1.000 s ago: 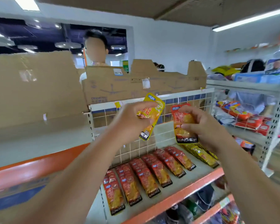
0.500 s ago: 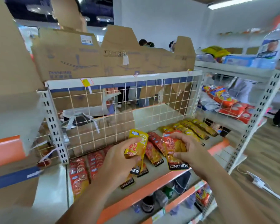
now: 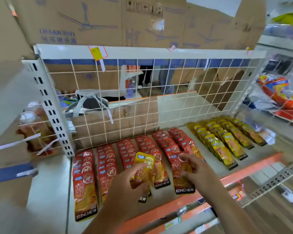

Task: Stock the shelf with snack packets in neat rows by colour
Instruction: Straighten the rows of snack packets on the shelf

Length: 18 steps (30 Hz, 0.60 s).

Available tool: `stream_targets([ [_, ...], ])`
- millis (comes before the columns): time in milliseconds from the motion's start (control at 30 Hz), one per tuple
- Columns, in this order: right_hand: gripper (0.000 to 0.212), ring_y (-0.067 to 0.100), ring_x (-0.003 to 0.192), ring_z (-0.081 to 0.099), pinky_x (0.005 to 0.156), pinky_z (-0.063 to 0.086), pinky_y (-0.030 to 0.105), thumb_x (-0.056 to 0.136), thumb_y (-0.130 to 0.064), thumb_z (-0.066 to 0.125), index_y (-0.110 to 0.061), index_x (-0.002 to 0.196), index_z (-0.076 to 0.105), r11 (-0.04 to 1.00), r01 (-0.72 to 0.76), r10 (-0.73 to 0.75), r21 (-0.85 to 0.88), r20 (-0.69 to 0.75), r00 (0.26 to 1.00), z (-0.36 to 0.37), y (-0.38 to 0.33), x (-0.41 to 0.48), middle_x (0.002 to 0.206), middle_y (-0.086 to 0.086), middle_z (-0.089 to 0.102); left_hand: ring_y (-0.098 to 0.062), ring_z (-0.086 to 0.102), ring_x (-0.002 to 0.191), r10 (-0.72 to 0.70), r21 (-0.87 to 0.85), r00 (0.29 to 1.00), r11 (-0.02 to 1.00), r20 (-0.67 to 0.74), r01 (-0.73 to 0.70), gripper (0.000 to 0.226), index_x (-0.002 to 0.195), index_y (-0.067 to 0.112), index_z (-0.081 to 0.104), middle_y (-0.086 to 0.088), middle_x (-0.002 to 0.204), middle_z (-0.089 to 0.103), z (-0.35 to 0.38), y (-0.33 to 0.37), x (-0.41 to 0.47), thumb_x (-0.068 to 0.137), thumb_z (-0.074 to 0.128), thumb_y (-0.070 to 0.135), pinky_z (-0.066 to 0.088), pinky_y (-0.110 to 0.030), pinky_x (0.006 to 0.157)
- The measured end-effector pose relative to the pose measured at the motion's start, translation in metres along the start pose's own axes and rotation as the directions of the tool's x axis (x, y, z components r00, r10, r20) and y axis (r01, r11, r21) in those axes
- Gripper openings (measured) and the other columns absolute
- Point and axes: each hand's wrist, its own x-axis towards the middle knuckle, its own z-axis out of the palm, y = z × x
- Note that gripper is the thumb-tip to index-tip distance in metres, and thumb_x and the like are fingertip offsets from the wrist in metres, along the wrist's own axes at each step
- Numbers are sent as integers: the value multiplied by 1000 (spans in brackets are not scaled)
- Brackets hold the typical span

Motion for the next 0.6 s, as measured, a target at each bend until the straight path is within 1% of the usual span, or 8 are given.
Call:
stream_targets([
  [100, 67, 3, 105, 68, 86, 58, 30, 82, 11, 68, -51, 107, 68, 1000, -2, 2, -7, 47, 999, 9, 12, 15, 114, -16, 71, 17, 54, 104, -60, 51, 994, 997, -92, 65, 50, 111, 65, 58, 35, 114, 60, 8, -4, -7, 85, 82, 29, 39, -6, 81],
  [133, 68, 2, 106, 67, 86, 57, 28, 82, 10, 67, -54, 106, 67, 1000, 6, -6, -9, 73, 997, 12, 16, 21, 115, -18, 70, 17, 54, 100, -96, 35, 988, 994, -122, 101, 50, 110, 60, 58, 28, 113, 58, 12, -5, -9, 86, 81, 24, 41, -3, 76],
  [200, 67, 2, 107, 66, 82, 55, 18, 83, 11, 66, -52, 107, 66, 999, 22, -18, -23, 139, 990, 17, 23, 33, 119, -12, 69, 18, 58, 97, -160, -62, 976, 986, -146, 152, 47, 110, 47, 65, 17, 112, 59, 24, -10, -13, 85, 81, 11, 44, 0, 74],
  [267, 64, 5, 109, 65, 75, 52, 10, 84, 12, 66, -47, 107, 66, 999, 35, -31, -17, 198, 980, 23, 28, 42, 124, -4, 67, 8, 67, 93, -205, -107, 966, 976, -154, 190, 47, 107, 43, 68, 16, 108, 66, 34, -10, -14, 84, 81, 3, 50, -6, 72],
  [333, 64, 10, 114, 63, 74, 50, 7, 85, 9, 67, -50, 107, 65, 998, 61, -54, -23, 241, 969, 29, 36, 51, 125, -3, 65, -1, 71, 90, -258, -120, 945, 964, -201, 237, 49, 104, 44, 69, 14, 100, 71, 47, -13, -13, 83, 81, 2, 53, -10, 70],
  [433, 62, 10, 119, 60, 78, 53, 12, 88, 0, 70, -58, 110, 61, 995, 96, -87, -16, 295, 952, 34, 39, 60, 125, -7, 65, -9, 73, 86, -316, -161, 905, 946, -286, 280, 55, 105, 51, 70, 10, 98, 75, 65, -16, -12, 79, 85, 5, 55, -15, 69],
  [533, 59, 6, 118, 59, 80, 54, 15, 90, -6, 71, -59, 112, 57, 993, 118, -108, -13, 316, 942, 37, 41, 66, 125, -11, 63, -9, 74, 86, -340, -172, 863, 940, -373, 295, 64, 103, 54, 68, 24, 101, 71, 78, -17, -12, 76, 86, -1, 56, -16, 68],
  [600, 62, 3, 116, 60, 82, 55, 16, 89, -5, 71, -60, 112, 56, 991, 130, -125, 4, 316, 941, 37, 37, 65, 124, -14, 63, -11, 75, 85, -369, -202, 835, 929, -408, 311, 62, 101, 53, 69, 24, 101, 72, 81, -17, -13, 76, 86, -2, 60, -22, 68],
])
